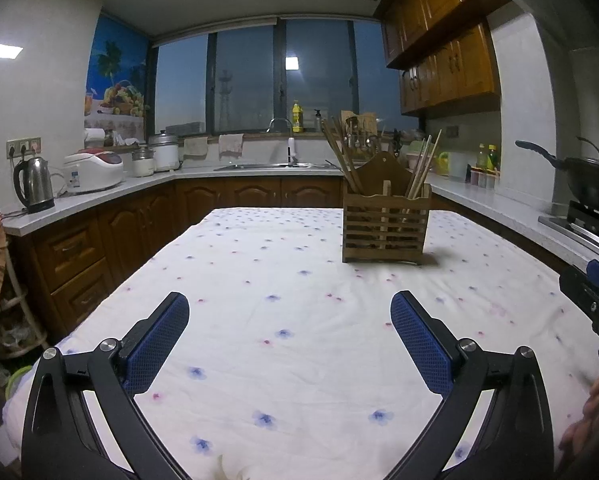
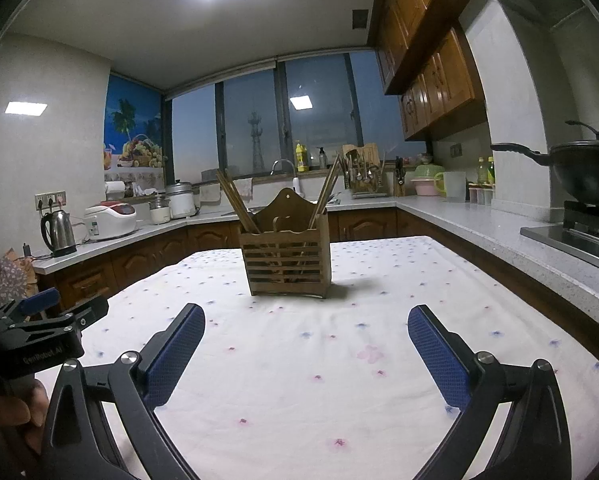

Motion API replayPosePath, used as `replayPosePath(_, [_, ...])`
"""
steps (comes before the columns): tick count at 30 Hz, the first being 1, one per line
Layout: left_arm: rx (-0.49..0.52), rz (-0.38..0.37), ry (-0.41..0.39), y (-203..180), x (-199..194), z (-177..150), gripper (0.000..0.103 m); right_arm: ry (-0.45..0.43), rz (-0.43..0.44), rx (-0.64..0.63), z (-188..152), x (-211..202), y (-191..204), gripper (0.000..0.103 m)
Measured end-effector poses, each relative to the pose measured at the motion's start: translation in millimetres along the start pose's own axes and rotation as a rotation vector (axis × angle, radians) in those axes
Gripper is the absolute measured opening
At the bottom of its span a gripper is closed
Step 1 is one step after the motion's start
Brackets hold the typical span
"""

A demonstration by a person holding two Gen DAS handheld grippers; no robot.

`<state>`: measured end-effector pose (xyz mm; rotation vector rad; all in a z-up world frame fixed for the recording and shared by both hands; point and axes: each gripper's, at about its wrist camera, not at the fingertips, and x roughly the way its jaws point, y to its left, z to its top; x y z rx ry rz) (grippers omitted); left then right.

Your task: Organize utensils

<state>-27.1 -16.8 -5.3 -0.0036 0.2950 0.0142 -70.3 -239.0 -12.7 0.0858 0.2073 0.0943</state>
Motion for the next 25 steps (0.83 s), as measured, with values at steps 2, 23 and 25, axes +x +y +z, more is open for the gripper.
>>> replayPosePath(2, [0.000,-0.002,0.000,-0.4,-0.2,-0.3,0.103,0.001,-0.001,0.001,0.3,0.5,-0.2,0.102])
replayPosePath(23, [-0.006,-0.025,0.025,5.6,9.6,0.2,0.103,0.024,0.001,0.011,-0.9,-3.4,7.8,0.102])
replayPosePath(25, [-0.010,-0.024,0.027,6.0,10.7,0.8,0.103,0.031,0.002,0.014,0.7,-1.8,8.0,0.102])
